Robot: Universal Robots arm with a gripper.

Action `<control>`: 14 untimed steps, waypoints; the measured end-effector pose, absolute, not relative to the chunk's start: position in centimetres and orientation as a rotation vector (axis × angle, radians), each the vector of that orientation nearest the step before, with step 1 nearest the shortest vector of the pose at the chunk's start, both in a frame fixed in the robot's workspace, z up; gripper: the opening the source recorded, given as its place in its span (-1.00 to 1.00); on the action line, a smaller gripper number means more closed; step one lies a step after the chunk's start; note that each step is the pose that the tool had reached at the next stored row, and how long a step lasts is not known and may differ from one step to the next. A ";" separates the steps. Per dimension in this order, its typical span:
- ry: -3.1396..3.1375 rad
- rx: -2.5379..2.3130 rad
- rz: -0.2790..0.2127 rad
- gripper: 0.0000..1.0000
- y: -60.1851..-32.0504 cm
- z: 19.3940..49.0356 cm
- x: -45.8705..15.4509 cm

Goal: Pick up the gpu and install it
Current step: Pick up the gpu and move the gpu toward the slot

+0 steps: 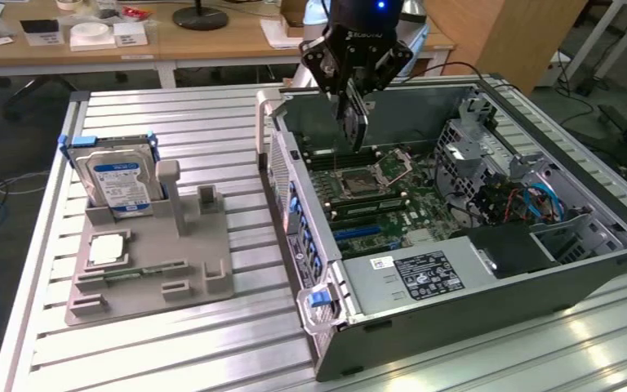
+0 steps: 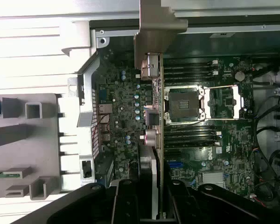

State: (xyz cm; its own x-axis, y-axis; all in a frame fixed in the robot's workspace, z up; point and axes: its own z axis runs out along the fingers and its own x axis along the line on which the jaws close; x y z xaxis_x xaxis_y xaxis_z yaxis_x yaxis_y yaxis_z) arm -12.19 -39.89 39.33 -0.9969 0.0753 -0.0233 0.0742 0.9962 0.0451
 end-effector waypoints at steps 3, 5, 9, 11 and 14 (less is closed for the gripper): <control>3.114 0.117 0.069 -0.44 -39.9 39.3 -12.1; 3.114 0.117 0.069 -0.44 -39.9 39.3 -12.1; 3.114 0.117 0.069 -0.44 -39.9 39.3 -12.0; 3.114 0.117 0.069 -0.44 -39.9 39.3 -11.9; 3.114 0.117 0.069 -0.44 -39.9 39.3 -11.9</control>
State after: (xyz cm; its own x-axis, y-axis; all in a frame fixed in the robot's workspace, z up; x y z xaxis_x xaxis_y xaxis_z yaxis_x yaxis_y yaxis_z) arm -11.92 -39.88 39.33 -0.9969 0.0752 -0.0233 0.0741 0.9962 0.0451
